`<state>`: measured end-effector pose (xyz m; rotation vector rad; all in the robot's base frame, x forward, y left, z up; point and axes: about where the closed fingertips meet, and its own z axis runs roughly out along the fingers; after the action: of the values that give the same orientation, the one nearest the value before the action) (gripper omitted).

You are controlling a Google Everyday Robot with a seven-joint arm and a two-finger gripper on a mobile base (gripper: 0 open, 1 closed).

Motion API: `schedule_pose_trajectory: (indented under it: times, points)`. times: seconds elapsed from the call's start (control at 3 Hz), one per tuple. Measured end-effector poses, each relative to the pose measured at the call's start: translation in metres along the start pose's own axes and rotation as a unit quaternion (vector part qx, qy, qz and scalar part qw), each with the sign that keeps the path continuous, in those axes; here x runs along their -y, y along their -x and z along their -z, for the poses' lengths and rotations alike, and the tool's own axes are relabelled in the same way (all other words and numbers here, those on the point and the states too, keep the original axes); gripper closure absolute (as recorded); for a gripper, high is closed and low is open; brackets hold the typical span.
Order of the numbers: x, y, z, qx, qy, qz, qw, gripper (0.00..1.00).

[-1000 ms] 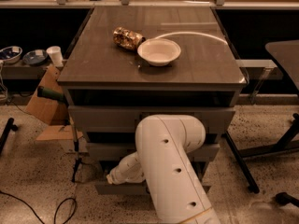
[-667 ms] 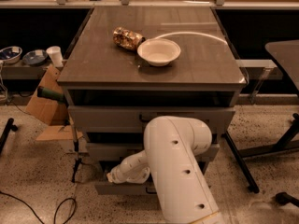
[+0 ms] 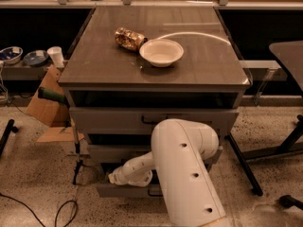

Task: Open bottom drawer

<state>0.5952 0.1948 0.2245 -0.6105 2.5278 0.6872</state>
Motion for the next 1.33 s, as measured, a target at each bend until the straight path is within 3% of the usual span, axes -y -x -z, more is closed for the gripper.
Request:
schedule_pose_trajectory:
  times: [0.67,1.0,1.33]
  points:
    - [0.001,-0.004,-0.017,0.067,0.019,-0.030,0.9971,1.00]
    - [0.001,-0.006,-0.025,0.080,0.022,-0.037,0.9959,1.00]
    - [-0.001,-0.007,-0.033,0.063,0.023,-0.030,0.9973,1.00]
